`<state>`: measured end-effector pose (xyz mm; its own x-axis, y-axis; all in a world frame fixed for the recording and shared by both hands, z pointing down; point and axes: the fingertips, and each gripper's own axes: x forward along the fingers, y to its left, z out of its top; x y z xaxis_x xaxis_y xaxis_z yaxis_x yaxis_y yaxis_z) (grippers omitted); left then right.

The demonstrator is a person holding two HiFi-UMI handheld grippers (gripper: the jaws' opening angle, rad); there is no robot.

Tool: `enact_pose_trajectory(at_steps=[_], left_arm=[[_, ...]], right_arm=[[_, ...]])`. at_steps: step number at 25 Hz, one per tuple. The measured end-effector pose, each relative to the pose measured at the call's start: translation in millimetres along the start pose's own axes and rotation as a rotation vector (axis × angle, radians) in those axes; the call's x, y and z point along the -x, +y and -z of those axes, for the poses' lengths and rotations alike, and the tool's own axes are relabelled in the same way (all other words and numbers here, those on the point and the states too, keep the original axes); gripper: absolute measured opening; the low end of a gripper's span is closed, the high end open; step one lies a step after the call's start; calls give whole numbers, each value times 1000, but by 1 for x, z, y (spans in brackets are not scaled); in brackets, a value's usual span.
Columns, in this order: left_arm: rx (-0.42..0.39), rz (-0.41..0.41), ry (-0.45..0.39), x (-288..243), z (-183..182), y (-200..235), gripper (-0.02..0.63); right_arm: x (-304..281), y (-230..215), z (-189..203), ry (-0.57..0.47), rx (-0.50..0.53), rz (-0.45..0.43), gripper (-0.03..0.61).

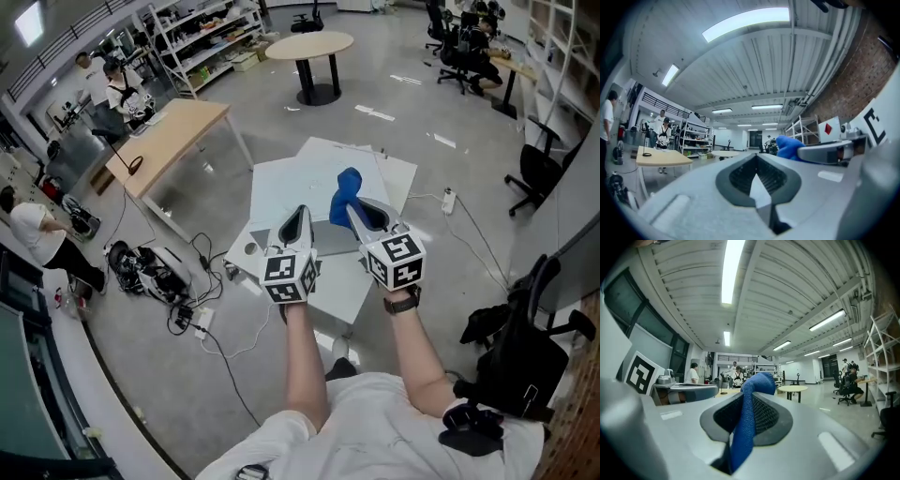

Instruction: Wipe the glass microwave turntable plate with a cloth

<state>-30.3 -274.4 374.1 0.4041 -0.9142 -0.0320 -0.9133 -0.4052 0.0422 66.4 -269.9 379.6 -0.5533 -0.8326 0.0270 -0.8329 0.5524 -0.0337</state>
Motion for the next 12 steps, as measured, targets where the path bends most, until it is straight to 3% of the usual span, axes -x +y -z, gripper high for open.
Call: enact_pose_trajectory(at_steps=[6, 12], left_arm=[[-28, 36, -18, -52, -21, 37, 2], [-43, 55, 3, -80, -11, 73, 0]], right_arm=[[-68, -9, -20, 0, 54, -14, 57], [-105, -20, -24, -10, 68, 4, 57]])
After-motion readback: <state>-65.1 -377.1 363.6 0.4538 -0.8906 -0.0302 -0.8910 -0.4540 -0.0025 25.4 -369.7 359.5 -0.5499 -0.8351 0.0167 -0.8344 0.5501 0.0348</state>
